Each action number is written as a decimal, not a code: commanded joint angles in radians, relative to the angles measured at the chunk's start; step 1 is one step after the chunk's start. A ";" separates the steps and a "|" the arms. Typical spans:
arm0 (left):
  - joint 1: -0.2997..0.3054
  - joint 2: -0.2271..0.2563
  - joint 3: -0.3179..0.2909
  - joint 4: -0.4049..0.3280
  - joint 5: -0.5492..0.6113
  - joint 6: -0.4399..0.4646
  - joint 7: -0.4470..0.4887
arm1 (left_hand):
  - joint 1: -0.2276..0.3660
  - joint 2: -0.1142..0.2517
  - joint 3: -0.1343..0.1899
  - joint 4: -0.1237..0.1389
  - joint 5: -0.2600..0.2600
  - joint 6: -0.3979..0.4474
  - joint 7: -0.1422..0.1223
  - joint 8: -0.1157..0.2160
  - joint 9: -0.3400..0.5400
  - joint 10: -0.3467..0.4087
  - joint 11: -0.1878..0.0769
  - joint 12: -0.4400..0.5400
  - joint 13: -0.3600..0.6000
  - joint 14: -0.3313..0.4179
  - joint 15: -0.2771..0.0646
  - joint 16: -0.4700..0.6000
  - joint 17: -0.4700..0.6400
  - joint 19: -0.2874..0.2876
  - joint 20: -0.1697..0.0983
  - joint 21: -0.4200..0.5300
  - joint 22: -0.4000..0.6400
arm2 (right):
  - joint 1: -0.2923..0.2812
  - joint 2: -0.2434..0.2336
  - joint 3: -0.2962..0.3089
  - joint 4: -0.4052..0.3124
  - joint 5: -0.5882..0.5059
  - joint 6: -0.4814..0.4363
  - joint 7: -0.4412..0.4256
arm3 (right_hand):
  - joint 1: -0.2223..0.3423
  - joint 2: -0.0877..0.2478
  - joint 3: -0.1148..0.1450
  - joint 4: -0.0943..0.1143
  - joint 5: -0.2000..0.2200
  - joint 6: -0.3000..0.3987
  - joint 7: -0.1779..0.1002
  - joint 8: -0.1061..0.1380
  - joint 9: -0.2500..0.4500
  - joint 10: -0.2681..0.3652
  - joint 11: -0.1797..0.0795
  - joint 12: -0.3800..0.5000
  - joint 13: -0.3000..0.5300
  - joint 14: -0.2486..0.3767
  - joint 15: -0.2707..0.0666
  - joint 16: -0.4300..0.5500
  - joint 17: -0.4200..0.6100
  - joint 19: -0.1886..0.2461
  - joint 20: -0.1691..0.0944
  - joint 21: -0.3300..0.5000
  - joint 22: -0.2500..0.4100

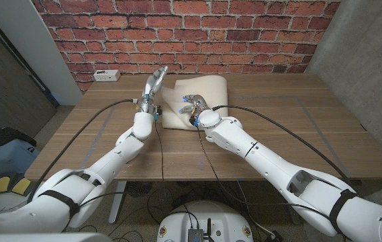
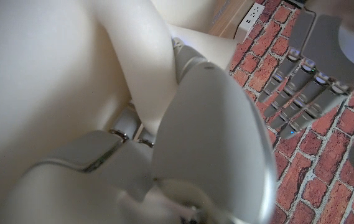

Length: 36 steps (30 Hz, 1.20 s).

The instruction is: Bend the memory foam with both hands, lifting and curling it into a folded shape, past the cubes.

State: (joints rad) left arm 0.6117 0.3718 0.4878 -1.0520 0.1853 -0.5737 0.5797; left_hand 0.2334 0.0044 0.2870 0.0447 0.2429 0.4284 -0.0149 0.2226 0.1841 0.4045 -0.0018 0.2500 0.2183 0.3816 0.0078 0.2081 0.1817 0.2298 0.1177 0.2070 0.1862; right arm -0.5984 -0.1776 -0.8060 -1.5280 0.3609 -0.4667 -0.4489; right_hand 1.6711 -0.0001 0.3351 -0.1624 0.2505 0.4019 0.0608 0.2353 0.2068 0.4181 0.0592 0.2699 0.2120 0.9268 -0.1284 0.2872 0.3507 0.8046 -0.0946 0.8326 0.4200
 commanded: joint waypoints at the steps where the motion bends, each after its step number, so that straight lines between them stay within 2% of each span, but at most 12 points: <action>1: 0.056 0.161 0.013 -0.451 0.235 0.398 0.076 | 0.057 0.116 0.074 -0.016 -0.024 0.051 0.010 0.005 0.002 0.003 -0.024 -0.010 -0.002 -0.021 -0.015 -0.014 0.001 -0.027 -0.018 -0.003 0.002 | -0.017 -0.012 -0.003 -0.037 -0.040 -0.003 0.008 | 0.008 0.000 -0.004 0.000 0.004 0.001 -0.004 -0.003 0.003 0.003 -0.001 -0.002 0.005 0.011 -0.092 0.001 0.002 -0.005 -0.130 0.006 0.003; 2: 0.054 0.172 0.016 -0.471 0.230 0.427 0.042 | 0.080 0.153 0.104 -0.026 -0.032 0.073 0.026 0.007 0.002 0.006 -0.023 -0.012 -0.004 -0.019 -0.015 -0.014 -0.001 -0.027 -0.026 -0.002 0.002 | -0.018 -0.014 -0.002 -0.040 -0.041 -0.003 0.010 | 0.008 0.000 -0.004 0.000 0.004 0.001 -0.004 -0.003 0.003 0.003 -0.001 -0.002 0.005 0.011 -0.092 0.001 0.002 -0.006 -0.130 0.006 0.003; 4: 0.053 0.199 0.024 -0.531 0.231 0.518 -0.044 | 0.125 0.194 0.165 -0.047 -0.037 0.085 0.043 0.000 0.001 0.016 -0.023 -0.013 -0.007 -0.016 -0.025 -0.016 -0.003 -0.026 -0.045 0.001 0.002 | -0.021 -0.013 0.001 -0.044 -0.042 -0.005 0.009 | 0.008 0.000 -0.004 0.000 0.004 0.001 -0.004 -0.004 0.003 0.003 -0.001 -0.003 0.005 0.011 -0.092 0.001 0.002 -0.006 -0.130 0.007 0.003; 7: 0.040 0.231 0.045 -0.591 0.241 0.634 -0.154 | 0.171 0.201 0.232 -0.068 -0.035 0.092 0.049 -0.008 0.001 0.024 -0.022 -0.016 -0.009 -0.010 -0.027 -0.016 -0.005 -0.016 -0.052 0.007 0.002 | -0.024 -0.015 0.003 -0.049 -0.045 -0.007 0.012 | 0.008 0.000 -0.004 0.000 0.004 0.001 -0.004 -0.004 0.003 0.004 -0.001 -0.003 0.005 0.011 -0.092 0.001 0.002 -0.007 -0.130 0.008 0.002; 11: 0.008 0.260 0.081 -0.628 0.251 0.746 -0.277 | 0.192 0.195 0.269 -0.079 -0.035 0.099 0.042 -0.012 0.000 0.025 -0.023 -0.020 -0.011 -0.040 -0.044 -0.029 -0.007 -0.021 -0.070 0.006 0.003 | -0.028 -0.016 0.006 -0.055 -0.048 -0.008 0.011 | 0.007 -0.001 -0.005 0.000 0.003 0.002 -0.005 -0.004 0.003 0.004 -0.001 -0.004 0.005 0.011 -0.091 0.000 0.002 -0.008 -0.129 0.009 0.002; 15: -0.031 0.279 0.119 -0.635 0.250 0.819 -0.386 | 0.203 0.189 0.292 -0.088 -0.036 0.123 0.044 -0.009 0.000 0.035 -0.029 -0.019 -0.013 -0.045 -0.047 -0.030 -0.009 -0.034 -0.084 0.002 0.003 | -0.029 -0.018 0.006 -0.060 -0.052 -0.005 0.016 | 0.007 -0.001 -0.005 0.000 0.003 0.001 -0.005 -0.005 0.003 0.004 -0.002 -0.005 0.005 0.011 -0.091 0.000 0.003 -0.009 -0.129 0.011 0.002; 17: -0.050 0.283 0.141 -0.632 0.255 0.855 -0.428 | 0.203 0.187 0.307 -0.087 -0.039 0.148 0.057 -0.005 0.001 0.063 -0.022 -0.011 -0.014 -0.037 -0.048 -0.026 -0.010 -0.037 -0.090 0.002 0.003 | -0.029 -0.018 0.003 -0.060 -0.059 -0.001 0.015 | 0.007 0.000 -0.005 0.000 0.003 0.001 -0.005 -0.005 0.003 0.003 -0.002 -0.005 0.005 0.010 -0.091 0.000 0.003 -0.009 -0.129 0.012 0.002; 22: -0.080 0.275 0.173 -0.591 0.243 0.890 -0.467 | 0.160 0.181 0.304 -0.044 -0.054 0.164 0.078 -0.010 0.002 0.079 -0.008 -0.011 -0.014 -0.020 -0.036 -0.018 -0.004 -0.029 -0.101 0.008 0.005 | -0.028 -0.015 0.007 -0.057 -0.058 0.001 0.021 | 0.007 -0.001 -0.005 0.000 0.003 0.001 -0.005 -0.006 0.003 0.003 -0.003 -0.006 0.006 0.010 -0.090 -0.001 0.003 -0.011 -0.129 0.014 0.001; 28: -0.121 0.270 0.214 -0.538 0.223 0.901 -0.519 | 0.135 0.184 0.304 -0.018 -0.060 0.151 0.087 -0.020 0.002 0.071 -0.002 -0.017 -0.015 -0.030 -0.024 -0.022 -0.002 -0.029 -0.097 0.010 0.005 | -0.025 -0.016 0.005 -0.053 -0.064 0.005 0.027 | 0.006 -0.001 -0.005 0.000 0.003 0.003 -0.004 -0.006 0.003 0.003 -0.002 -0.008 0.006 0.009 -0.090 -0.001 0.003 -0.012 -0.130 0.017 0.000; 33: -0.149 0.263 0.249 -0.506 0.220 0.894 -0.544 | 0.120 0.202 0.321 0.014 -0.062 0.147 0.092 -0.025 0.002 0.058 -0.012 -0.026 -0.016 -0.051 -0.032 -0.027 -0.001 -0.047 -0.097 0.005 0.006 | -0.021 -0.012 0.006 -0.045 -0.066 0.006 0.029 | 0.006 -0.001 -0.005 0.000 0.003 0.003 -0.004 -0.006 0.003 0.003 -0.002 -0.008 0.006 0.009 -0.090 -0.002 0.003 -0.012 -0.130 0.019 0.000; 36: -0.166 0.258 0.266 -0.480 0.215 0.883 -0.561 | 0.116 0.203 0.340 0.032 -0.062 0.138 0.081 -0.031 0.002 0.047 -0.012 -0.033 -0.017 -0.066 -0.038 -0.030 -0.002 -0.061 -0.104 0.001 0.006 | -0.019 -0.011 0.005 -0.042 -0.069 0.007 0.030 | 0.006 -0.001 -0.005 0.000 0.002 0.003 -0.004 -0.007 0.003 0.003 -0.002 -0.009 0.006 0.009 -0.090 -0.002 0.003 -0.013 -0.129 0.020 0.000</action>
State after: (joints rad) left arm 0.5059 0.6343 0.6879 -1.5919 0.4142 0.2842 0.1050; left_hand 0.3594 0.1938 0.6160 0.0637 0.1844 0.5761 0.0699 0.1957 0.1840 0.4613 -0.0123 0.2217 0.1997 0.3254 -0.0292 0.1809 0.1782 0.1777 0.0156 0.2118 0.1887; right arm -0.6242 -0.1935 -0.8013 -1.5813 0.3000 -0.4650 -0.4240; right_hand 1.6710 -0.0002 0.3351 -0.1625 0.2503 0.4018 0.0607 0.2277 0.2067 0.4180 0.0590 0.2621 0.2164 0.9268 -0.1284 0.2863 0.3501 0.7970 -0.0915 0.8478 0.4148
